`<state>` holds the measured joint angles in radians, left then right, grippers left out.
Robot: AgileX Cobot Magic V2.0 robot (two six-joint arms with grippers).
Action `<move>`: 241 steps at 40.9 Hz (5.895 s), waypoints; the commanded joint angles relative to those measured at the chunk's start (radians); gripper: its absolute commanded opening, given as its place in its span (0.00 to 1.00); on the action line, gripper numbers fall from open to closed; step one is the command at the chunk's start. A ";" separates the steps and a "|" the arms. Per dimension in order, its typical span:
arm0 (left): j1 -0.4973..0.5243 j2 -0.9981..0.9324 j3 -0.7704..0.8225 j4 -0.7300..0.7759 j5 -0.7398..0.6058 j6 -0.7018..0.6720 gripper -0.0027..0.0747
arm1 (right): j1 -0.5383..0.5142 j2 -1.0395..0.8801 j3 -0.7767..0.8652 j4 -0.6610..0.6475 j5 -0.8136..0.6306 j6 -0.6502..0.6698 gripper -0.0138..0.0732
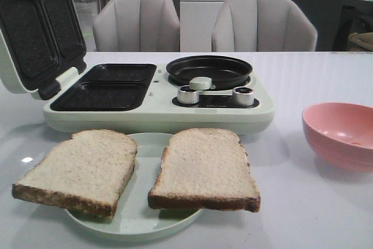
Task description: Make breakfast with bread and shrimp
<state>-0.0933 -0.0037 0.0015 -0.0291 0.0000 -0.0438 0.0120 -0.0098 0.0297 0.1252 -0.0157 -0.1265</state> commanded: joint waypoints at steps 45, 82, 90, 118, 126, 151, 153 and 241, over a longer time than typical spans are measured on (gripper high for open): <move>-0.005 -0.017 0.029 -0.007 -0.127 0.000 0.16 | -0.001 -0.021 -0.020 -0.004 -0.131 -0.013 0.18; -0.005 0.345 -0.555 0.029 0.337 0.000 0.17 | -0.001 0.438 -0.606 0.008 0.420 -0.012 0.18; -0.005 0.366 -0.506 0.019 0.365 0.000 0.17 | -0.001 0.513 -0.605 0.014 0.510 -0.012 0.18; -0.053 0.428 -0.491 0.070 0.447 0.111 0.75 | -0.001 0.677 -0.605 0.018 0.535 0.008 0.69; -0.226 0.550 -0.491 0.076 0.441 0.317 0.75 | -0.001 0.677 -0.605 0.018 0.535 0.008 0.69; -0.643 1.119 -0.491 0.772 0.326 0.188 0.75 | -0.001 0.677 -0.605 0.018 0.535 0.008 0.69; -0.652 1.157 -0.491 0.846 0.315 0.117 0.75 | -0.001 0.677 -0.605 0.018 0.535 0.008 0.69; -1.002 1.223 -0.525 1.783 0.896 -0.681 0.16 | -0.001 0.677 -0.605 0.018 0.535 0.008 0.69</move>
<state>-1.1122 1.2598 -0.4730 1.6480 0.8244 -0.6585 0.0120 0.6636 -0.5398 0.1362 0.5905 -0.1168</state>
